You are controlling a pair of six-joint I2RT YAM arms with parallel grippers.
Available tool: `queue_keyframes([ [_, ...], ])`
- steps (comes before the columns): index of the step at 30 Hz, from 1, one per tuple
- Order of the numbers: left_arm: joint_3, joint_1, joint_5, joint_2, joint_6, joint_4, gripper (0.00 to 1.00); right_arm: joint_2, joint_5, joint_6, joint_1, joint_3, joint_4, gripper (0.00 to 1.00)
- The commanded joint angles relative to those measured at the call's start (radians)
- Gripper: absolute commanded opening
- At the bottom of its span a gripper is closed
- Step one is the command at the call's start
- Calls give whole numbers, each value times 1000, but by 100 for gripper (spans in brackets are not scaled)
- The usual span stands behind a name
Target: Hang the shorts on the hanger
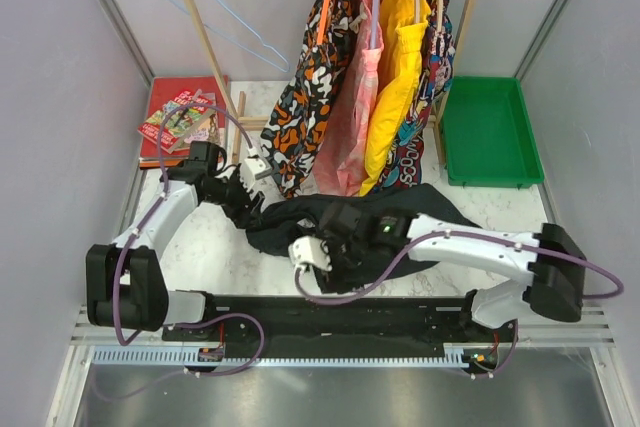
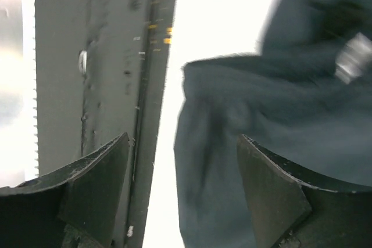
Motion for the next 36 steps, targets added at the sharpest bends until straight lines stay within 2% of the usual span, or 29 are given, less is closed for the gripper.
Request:
queue_keyframes([
  [1, 18, 45, 51, 8, -76, -12, 79, 136, 157, -80, 141, 2, 98, 81],
  [8, -12, 68, 76, -19, -95, -8, 80, 333, 275, -13, 193, 71, 201, 79],
  [11, -25, 79, 93, -27, -97, -5, 81, 389, 373, -16, 195, 54, 226, 71],
  [12, -30, 80, 96, -30, -92, -5, 80, 406, 394, -19, 193, 50, 226, 46],
  [15, -56, 80, 105, -56, -35, -8, 80, 348, 408, -1, 189, 62, 171, 0],
  [18, -93, 80, 117, -109, 76, -14, 81, 209, 401, -10, 145, 102, 110, 0],
  [24, -117, 56, 142, -133, 146, -35, 81, 0, 371, -94, -15, 231, 7, 0],
  [31, -127, -24, 150, -130, 140, 7, 80, -71, 374, -129, -101, 248, -32, 0],
  [36, -147, -39, 151, -148, 167, 34, 77, -141, 360, -131, -126, 240, -45, 0],
])
